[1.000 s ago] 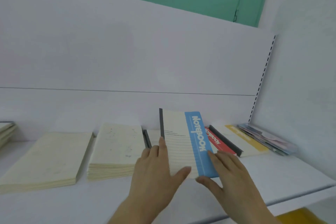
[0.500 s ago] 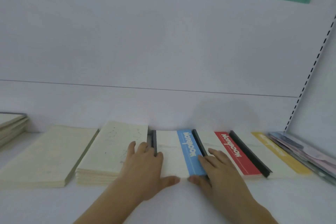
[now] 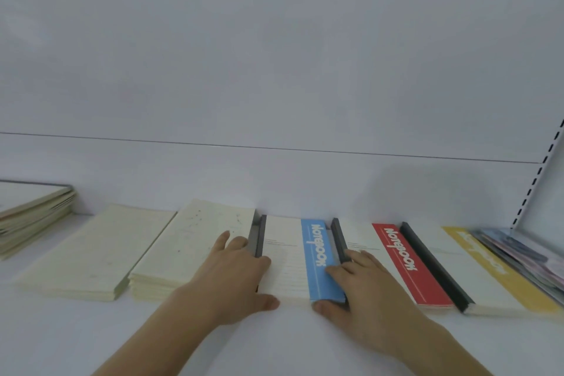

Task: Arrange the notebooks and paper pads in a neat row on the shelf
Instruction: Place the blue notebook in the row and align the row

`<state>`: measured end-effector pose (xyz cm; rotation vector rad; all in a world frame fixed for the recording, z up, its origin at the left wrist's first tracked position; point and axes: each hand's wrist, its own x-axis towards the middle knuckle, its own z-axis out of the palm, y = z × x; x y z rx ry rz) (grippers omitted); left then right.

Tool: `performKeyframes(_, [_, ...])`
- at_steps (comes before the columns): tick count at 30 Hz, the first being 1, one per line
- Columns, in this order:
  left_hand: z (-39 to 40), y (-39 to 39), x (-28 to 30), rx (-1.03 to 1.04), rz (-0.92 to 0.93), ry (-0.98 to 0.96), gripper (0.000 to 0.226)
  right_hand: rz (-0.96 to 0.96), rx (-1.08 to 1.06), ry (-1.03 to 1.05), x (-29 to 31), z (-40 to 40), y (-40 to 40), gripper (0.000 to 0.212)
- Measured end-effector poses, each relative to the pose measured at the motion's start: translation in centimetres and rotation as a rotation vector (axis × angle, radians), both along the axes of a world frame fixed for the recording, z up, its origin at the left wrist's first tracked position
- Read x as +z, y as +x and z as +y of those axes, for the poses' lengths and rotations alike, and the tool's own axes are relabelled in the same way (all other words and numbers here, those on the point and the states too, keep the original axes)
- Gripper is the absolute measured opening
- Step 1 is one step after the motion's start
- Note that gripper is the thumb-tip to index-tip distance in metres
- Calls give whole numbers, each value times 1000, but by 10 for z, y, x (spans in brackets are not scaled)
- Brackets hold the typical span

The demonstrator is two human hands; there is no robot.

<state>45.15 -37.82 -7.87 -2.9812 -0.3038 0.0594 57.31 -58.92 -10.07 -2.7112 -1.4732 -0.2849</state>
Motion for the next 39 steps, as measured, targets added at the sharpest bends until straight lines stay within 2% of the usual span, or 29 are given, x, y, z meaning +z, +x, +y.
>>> performKeyframes(9, [10,2,-4,-48,-7,-28,64,126,-42,-21,7,3,3,80])
performKeyframes(17, [7,-4,-7,-75,-98,40,67,43,-19,59,-6,1,-4,97])
performKeyframes(24, [3,-8,-11,-108,-257,28,76,17,-25,151,-7,-2,-10,77])
performKeyframes(28, [-11,-17,-9,-9,-487,-18,61,-25,-45,182,-8,-3,-21,73])
performKeyframes(31, [-19,-29,-9,48,-594,-35,52,-71,-93,207,-5,3,-34,71])
performKeyframes(39, [-4,-95,-17,246,-584,18,67,-135,-49,264,-5,42,-94,66])
